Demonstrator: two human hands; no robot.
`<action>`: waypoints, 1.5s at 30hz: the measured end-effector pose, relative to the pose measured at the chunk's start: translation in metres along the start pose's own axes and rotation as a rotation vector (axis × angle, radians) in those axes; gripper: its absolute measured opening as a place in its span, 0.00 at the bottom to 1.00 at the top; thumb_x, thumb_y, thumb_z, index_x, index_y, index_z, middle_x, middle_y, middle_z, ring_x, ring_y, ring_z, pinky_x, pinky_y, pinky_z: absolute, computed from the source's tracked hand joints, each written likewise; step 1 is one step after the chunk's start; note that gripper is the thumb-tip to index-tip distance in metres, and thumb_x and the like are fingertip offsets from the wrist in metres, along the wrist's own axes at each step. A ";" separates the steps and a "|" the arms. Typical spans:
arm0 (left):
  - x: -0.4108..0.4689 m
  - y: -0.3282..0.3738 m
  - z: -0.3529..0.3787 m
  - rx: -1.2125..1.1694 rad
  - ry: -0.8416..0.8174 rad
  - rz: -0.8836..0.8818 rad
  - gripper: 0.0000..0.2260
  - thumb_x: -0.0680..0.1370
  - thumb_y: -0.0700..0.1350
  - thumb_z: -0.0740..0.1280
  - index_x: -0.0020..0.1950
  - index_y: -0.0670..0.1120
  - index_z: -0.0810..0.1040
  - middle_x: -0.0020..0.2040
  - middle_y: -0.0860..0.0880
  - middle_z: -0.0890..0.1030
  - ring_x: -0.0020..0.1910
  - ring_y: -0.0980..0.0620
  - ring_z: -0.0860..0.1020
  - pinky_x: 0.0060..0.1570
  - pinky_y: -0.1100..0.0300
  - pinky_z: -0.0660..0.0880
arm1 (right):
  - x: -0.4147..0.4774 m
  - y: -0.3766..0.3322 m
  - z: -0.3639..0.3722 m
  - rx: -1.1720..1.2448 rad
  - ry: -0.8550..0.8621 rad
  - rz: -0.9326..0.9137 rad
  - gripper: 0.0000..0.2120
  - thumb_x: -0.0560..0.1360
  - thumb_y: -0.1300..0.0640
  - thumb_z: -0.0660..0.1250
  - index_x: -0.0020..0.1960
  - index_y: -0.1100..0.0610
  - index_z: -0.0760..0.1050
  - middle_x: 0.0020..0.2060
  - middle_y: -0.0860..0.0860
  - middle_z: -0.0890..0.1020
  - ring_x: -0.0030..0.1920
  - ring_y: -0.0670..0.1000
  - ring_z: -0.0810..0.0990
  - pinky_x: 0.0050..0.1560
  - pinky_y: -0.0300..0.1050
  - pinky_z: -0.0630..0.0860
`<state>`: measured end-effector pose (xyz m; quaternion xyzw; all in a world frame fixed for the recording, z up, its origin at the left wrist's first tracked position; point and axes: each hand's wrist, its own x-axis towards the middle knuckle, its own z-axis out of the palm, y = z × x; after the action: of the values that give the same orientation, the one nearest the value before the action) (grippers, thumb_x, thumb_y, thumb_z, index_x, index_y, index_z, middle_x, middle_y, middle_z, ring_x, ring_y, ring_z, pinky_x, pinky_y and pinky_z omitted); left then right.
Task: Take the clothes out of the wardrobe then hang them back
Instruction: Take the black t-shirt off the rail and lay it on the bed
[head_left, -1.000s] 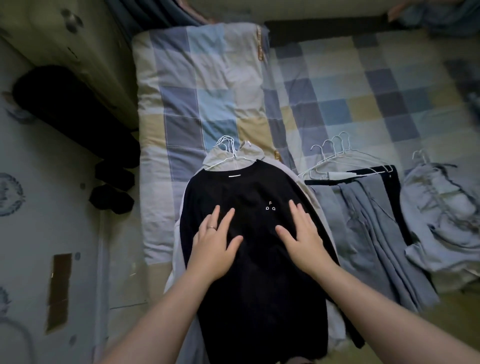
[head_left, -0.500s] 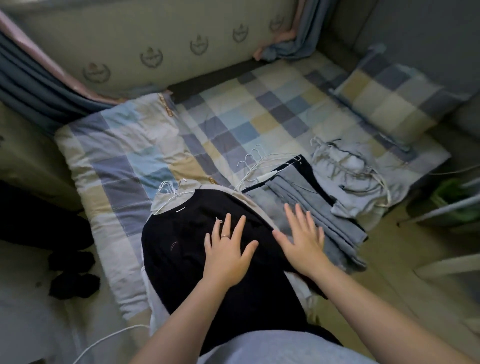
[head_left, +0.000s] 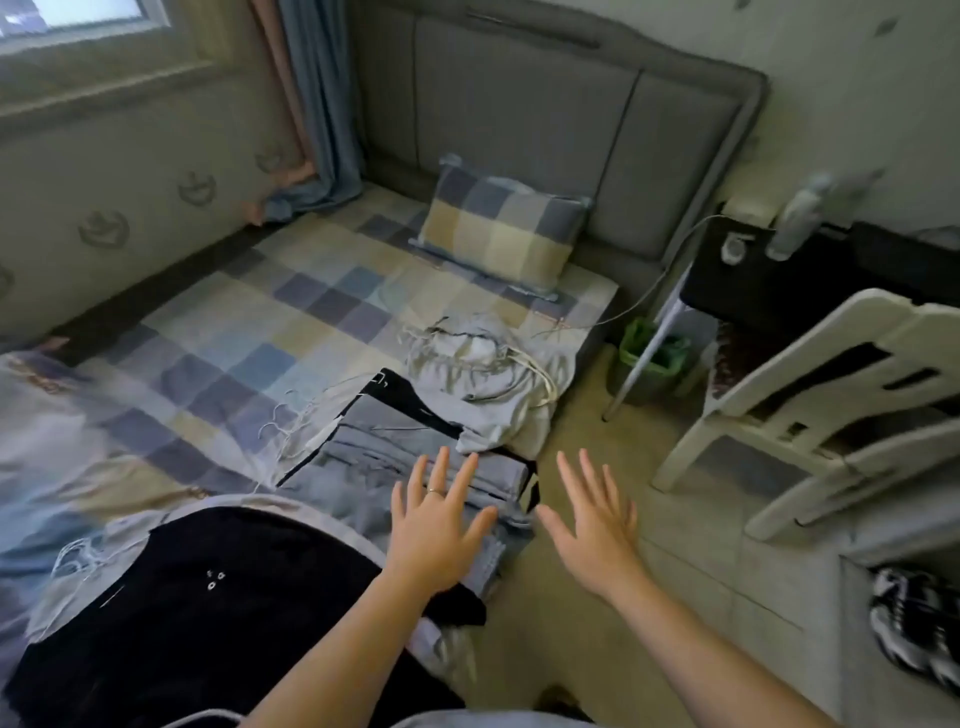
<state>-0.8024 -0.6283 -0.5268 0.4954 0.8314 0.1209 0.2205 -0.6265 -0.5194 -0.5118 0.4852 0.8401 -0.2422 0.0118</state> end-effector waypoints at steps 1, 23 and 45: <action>0.010 0.023 0.006 0.014 -0.007 0.026 0.31 0.78 0.70 0.45 0.79 0.64 0.40 0.81 0.53 0.38 0.79 0.47 0.35 0.76 0.42 0.38 | 0.002 0.022 -0.011 0.000 0.010 0.030 0.32 0.79 0.33 0.49 0.77 0.36 0.38 0.78 0.42 0.38 0.78 0.51 0.36 0.74 0.65 0.42; 0.202 0.567 0.103 0.077 -0.166 1.102 0.31 0.78 0.70 0.44 0.79 0.63 0.42 0.82 0.53 0.42 0.79 0.49 0.37 0.76 0.44 0.38 | -0.058 0.406 -0.270 0.034 0.669 0.734 0.33 0.79 0.34 0.51 0.78 0.39 0.40 0.79 0.43 0.40 0.78 0.51 0.35 0.74 0.61 0.37; 0.138 1.110 0.012 -0.288 -0.043 2.166 0.36 0.73 0.74 0.39 0.79 0.64 0.44 0.81 0.56 0.43 0.79 0.51 0.40 0.75 0.50 0.42 | -0.199 0.500 -0.637 -0.680 1.099 1.432 0.33 0.77 0.32 0.41 0.76 0.38 0.32 0.75 0.39 0.31 0.74 0.47 0.25 0.75 0.59 0.33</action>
<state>0.0017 0.0253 -0.1058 0.9358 -0.0715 0.3384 0.0675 0.0260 -0.2080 -0.0969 0.8990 0.2583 0.3398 -0.0985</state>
